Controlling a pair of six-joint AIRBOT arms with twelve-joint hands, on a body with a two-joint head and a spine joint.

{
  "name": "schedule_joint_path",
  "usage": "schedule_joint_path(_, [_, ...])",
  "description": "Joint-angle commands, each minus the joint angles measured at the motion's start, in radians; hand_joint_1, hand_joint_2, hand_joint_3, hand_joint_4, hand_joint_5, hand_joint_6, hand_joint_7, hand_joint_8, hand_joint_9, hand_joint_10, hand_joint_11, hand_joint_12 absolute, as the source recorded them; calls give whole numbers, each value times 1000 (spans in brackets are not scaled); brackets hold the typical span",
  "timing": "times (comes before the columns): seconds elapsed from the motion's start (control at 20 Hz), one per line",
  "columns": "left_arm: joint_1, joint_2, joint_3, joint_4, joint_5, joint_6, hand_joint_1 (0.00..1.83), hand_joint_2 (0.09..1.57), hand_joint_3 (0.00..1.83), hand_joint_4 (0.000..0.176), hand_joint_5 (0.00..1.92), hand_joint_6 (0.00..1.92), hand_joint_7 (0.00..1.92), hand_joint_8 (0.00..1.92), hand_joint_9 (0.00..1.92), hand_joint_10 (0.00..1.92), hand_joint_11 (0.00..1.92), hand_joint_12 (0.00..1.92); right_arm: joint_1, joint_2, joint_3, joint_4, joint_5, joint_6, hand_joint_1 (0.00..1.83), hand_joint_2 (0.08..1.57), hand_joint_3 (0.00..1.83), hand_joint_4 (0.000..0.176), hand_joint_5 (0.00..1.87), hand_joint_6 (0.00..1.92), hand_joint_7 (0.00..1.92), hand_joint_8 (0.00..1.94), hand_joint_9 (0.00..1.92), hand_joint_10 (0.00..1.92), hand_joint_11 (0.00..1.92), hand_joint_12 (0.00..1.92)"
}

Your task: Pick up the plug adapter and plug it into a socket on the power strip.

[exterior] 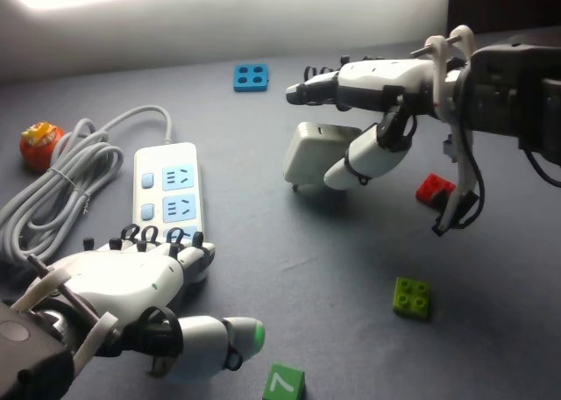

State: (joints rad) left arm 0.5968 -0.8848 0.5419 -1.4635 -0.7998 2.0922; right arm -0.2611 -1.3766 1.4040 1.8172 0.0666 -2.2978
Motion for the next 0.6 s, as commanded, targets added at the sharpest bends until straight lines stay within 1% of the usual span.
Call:
schedule_joint_path(0.0, [-3, -1, 4, 48, -39, -4, 0, 1168, 1, 0, 65, 7, 66, 7, 51, 8, 36, 24, 3, 2, 9, -8, -19, 5, 1179, 1016, 0, 0, 160, 3, 152, 1, 154, 2, 0, 629])
schedule_joint_path(0.1, [1, -8, 14, 48, -42, -19, 0, 1166, 0, 0, 65, 6, 69, 7, 51, 7, 34, 25, -8, -16, 31, -13, -19, 5, 1188, 1008, 0, 0, 167, 4, 168, 4, 177, 8, 0, 658])
schedule_joint_path(0.15, [1, -10, 18, 48, -44, -24, 0, 1167, 0, 0, 81, 11, 85, 12, 63, 10, 40, 28, -12, -23, 41, -13, -22, 5, 1191, 1015, 0, 0, 170, 4, 155, 6, 161, 7, 0, 600])
schedule_joint_path(0.2, [1, -12, 21, 48, -44, -26, 0, 1166, 0, 0, 75, 7, 78, 8, 57, 7, 34, 27, -15, -29, 51, -13, -27, 5, 1198, 1005, 0, 0, 185, 6, 170, 7, 174, 9, 0, 629])
schedule_joint_path(0.35, [4, -20, 30, 48, -44, -34, 0, 1172, 3, 0, 80, 8, 83, 8, 59, 7, 32, 28, -23, -44, 73, -13, -32, 7, 1197, 1011, 0, 0, 167, 0, 155, 0, 159, 0, 0, 610])
schedule_joint_path(0.55, [10, -29, 47, 48, -44, -45, 0, 1166, 0, 0, 78, 4, 81, 4, 58, 4, 29, 30, -26, -69, 104, -13, -41, 7, 1217, 1015, 1, 0, 192, 6, 158, 1, 150, 0, 0, 626])
